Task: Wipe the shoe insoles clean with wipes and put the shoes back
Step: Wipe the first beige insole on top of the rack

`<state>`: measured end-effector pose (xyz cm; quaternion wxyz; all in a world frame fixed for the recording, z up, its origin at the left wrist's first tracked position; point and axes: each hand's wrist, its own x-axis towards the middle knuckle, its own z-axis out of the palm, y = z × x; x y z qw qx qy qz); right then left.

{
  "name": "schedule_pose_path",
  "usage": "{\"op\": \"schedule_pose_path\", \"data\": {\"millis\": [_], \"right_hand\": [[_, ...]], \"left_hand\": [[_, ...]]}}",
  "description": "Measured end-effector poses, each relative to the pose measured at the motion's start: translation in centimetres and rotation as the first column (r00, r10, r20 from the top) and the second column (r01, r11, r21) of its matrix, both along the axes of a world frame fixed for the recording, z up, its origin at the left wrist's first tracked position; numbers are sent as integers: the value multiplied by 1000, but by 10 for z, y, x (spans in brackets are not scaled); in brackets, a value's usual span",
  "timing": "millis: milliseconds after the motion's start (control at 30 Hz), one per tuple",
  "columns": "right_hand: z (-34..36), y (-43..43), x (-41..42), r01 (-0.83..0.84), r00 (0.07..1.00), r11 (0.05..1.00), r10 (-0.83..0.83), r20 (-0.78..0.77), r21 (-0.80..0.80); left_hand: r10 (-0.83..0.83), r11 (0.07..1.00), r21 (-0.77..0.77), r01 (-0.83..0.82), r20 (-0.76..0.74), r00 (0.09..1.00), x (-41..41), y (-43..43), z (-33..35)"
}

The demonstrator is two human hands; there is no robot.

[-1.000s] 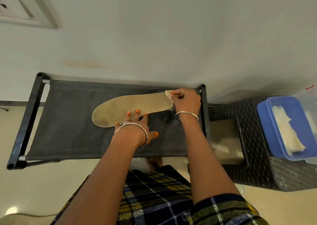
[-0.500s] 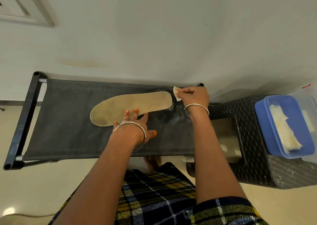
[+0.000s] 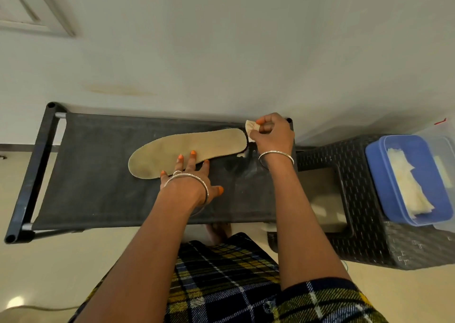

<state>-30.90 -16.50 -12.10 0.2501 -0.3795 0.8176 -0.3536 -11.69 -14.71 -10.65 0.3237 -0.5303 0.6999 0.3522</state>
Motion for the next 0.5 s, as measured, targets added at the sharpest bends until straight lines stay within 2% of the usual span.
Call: {"op": "schedule_pose_path", "data": {"millis": [100,167,300,500], "right_hand": [[1,-3,3,-9,1000,999,9,6,-31],[1,-7,6,-74,997,997,73,-23,-33],[-7,-5,10,-215,962,962,239,-136,168],[3,-1,7,-364,911,843,410,-36,397]], "left_hand": [[3,1000,-2,-3,0,1000,-1,0,1],[4,1000,4,-4,-4,1000,-1,0,2],[-6,1000,14,6,5,1000,-1,-1,2],[-15,1000,28,14,12,1000,-2,-2,3]]}}
